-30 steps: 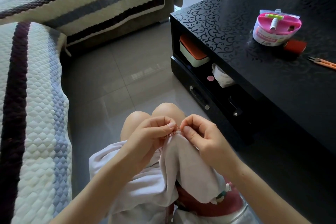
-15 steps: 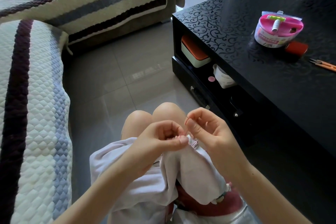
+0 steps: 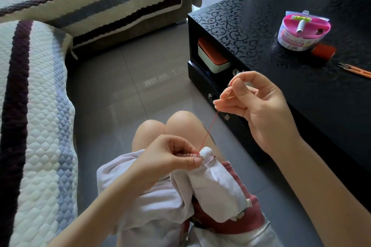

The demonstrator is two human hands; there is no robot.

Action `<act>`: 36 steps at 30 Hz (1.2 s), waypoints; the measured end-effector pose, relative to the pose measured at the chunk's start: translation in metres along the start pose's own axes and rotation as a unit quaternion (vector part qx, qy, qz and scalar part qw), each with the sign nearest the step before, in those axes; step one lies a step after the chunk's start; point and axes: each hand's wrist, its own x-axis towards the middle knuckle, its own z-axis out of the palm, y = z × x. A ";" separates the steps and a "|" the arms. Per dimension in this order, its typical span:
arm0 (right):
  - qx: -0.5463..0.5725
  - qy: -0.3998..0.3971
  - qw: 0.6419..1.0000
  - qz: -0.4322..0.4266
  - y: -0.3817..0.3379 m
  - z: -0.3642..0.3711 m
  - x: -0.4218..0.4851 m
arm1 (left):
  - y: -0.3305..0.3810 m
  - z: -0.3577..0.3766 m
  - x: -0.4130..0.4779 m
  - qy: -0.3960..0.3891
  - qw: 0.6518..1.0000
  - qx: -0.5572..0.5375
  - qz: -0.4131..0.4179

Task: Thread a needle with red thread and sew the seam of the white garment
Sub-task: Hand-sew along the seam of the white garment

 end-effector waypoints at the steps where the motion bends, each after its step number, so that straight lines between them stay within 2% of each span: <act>1: -0.002 -0.003 1.000 0.000 0.000 0.000 0.002 | 0.001 0.000 0.000 0.000 1.000 0.006 -0.004; 6: 0.031 -0.014 0.999 0.015 0.003 0.002 0.005 | 0.000 0.002 0.000 -0.008 0.999 0.044 -0.017; 11: 0.057 0.020 0.998 0.008 0.009 0.003 0.007 | -0.003 0.002 -0.001 -0.018 0.999 0.046 -0.022; 14: 0.014 0.040 0.999 0.019 0.023 0.000 0.001 | -0.003 -0.005 -0.002 -0.026 0.999 0.009 -0.025; 18: -0.057 0.025 0.998 0.019 0.034 -0.010 -0.011 | -0.003 -0.007 -0.007 -0.059 0.998 -0.009 -0.035; 22: -0.063 0.031 0.998 0.000 0.034 -0.011 -0.009 | -0.005 -0.002 -0.006 -0.078 0.996 0.027 -0.045; 28: -0.062 0.040 0.997 0.005 0.040 -0.014 -0.010 | -0.007 -0.005 -0.004 -0.075 0.996 0.008 -0.054; 30: -0.120 0.000 0.993 0.012 0.046 -0.011 -0.019 | -0.009 -0.008 -0.004 -0.061 0.996 -0.007 -0.058; 33: -0.216 -0.139 0.965 0.058 0.062 -0.007 -0.039 | -0.012 -0.014 -0.004 -0.067 0.993 -0.074 -0.067; 36: -0.226 -0.251 0.932 0.128 0.069 -0.006 -0.049 | -0.011 -0.016 -0.006 -0.084 0.989 -0.101 -0.071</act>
